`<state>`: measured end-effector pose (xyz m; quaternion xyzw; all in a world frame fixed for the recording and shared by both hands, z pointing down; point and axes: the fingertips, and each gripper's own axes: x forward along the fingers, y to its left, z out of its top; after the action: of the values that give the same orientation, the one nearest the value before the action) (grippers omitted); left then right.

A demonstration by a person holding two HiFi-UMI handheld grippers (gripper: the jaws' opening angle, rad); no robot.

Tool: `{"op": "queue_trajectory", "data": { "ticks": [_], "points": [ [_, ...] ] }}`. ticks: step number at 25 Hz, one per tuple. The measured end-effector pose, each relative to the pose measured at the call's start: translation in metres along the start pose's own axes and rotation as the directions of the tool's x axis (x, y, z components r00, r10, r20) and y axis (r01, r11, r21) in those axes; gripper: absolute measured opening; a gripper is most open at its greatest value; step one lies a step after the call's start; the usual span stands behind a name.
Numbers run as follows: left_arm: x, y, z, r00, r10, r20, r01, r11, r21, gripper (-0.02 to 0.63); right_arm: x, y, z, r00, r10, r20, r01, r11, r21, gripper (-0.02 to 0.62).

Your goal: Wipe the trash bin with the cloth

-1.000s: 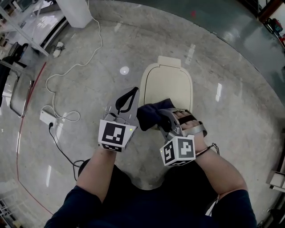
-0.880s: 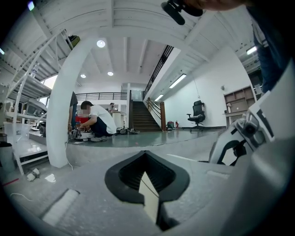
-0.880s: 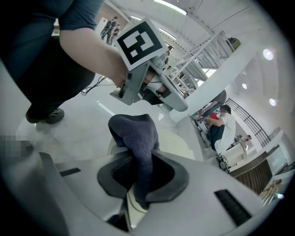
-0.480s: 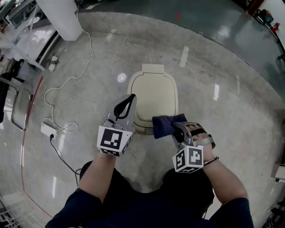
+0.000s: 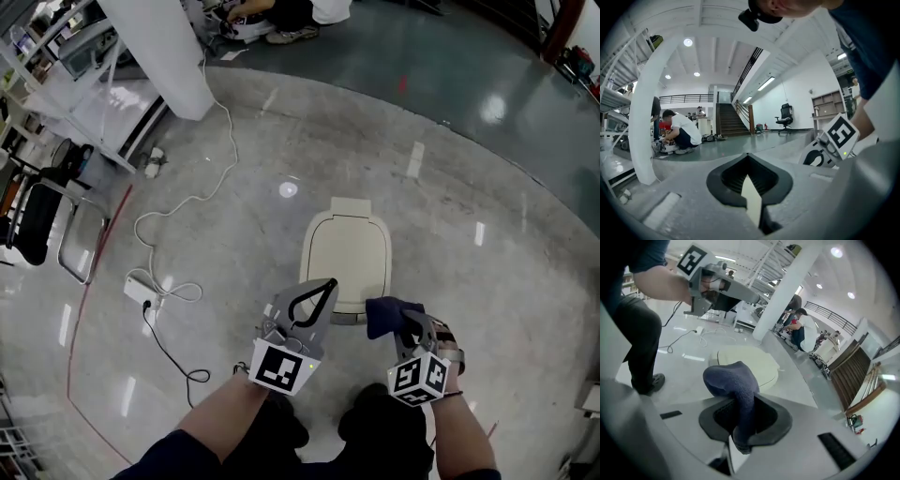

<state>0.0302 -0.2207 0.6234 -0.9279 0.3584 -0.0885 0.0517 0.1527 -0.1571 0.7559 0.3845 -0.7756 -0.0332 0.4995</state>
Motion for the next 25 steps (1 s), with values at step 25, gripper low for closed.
{"op": "queue_trajectory", "data": {
  "ticks": [25],
  "points": [
    [-0.213, -0.023, 0.449, 0.997, 0.002, -0.084, -0.017, 0.984, -0.180, -0.003, -0.419, -0.081, 0.251, 0.985, 0.131, 0.110, -0.142, 0.985, 0.095, 0.055]
  ]
}}
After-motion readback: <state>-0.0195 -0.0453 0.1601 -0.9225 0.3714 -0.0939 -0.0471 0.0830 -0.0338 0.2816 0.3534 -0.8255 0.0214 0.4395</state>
